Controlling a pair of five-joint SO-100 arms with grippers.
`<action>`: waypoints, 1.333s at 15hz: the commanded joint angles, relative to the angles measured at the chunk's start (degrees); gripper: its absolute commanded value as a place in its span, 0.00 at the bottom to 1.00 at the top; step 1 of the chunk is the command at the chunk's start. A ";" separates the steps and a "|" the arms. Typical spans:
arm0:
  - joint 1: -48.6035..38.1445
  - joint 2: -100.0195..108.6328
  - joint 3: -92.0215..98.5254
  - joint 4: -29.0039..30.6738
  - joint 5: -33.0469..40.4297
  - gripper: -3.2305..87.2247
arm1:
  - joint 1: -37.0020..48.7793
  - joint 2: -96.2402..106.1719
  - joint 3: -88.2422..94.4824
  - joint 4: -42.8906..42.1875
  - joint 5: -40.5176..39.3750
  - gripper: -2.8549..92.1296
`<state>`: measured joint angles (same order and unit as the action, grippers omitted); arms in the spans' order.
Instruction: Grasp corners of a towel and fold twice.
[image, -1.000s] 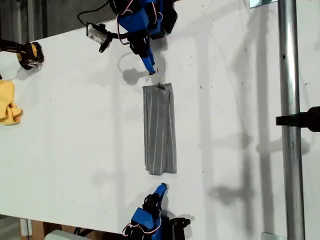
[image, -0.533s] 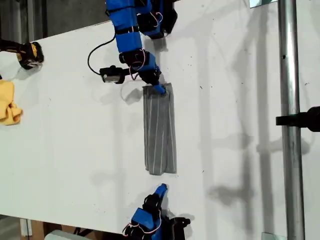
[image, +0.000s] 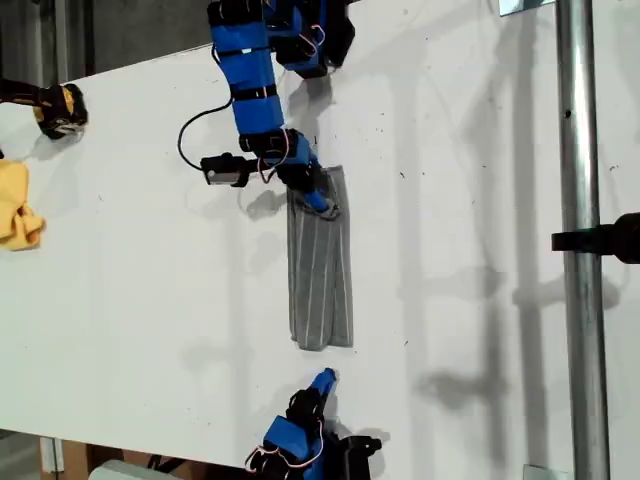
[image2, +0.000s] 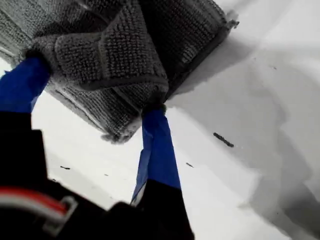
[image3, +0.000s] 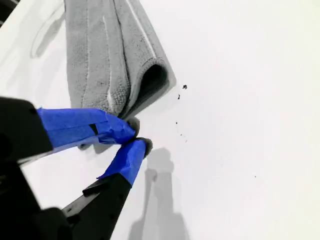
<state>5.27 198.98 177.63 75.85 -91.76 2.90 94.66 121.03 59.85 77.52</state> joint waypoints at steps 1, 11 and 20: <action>0.62 0.35 -0.53 0.26 -0.79 0.05 | 0.18 -1.85 -3.52 -3.60 -0.35 0.44; 1.32 0.35 -0.62 0.35 -1.58 0.05 | -1.32 29.00 5.01 16.44 1.76 0.46; 2.72 0.35 -1.05 0.53 -2.72 0.04 | 2.64 -6.50 -4.48 5.54 2.37 0.47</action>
<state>7.21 198.98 177.45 75.94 -93.87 5.01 90.44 121.99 64.16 79.98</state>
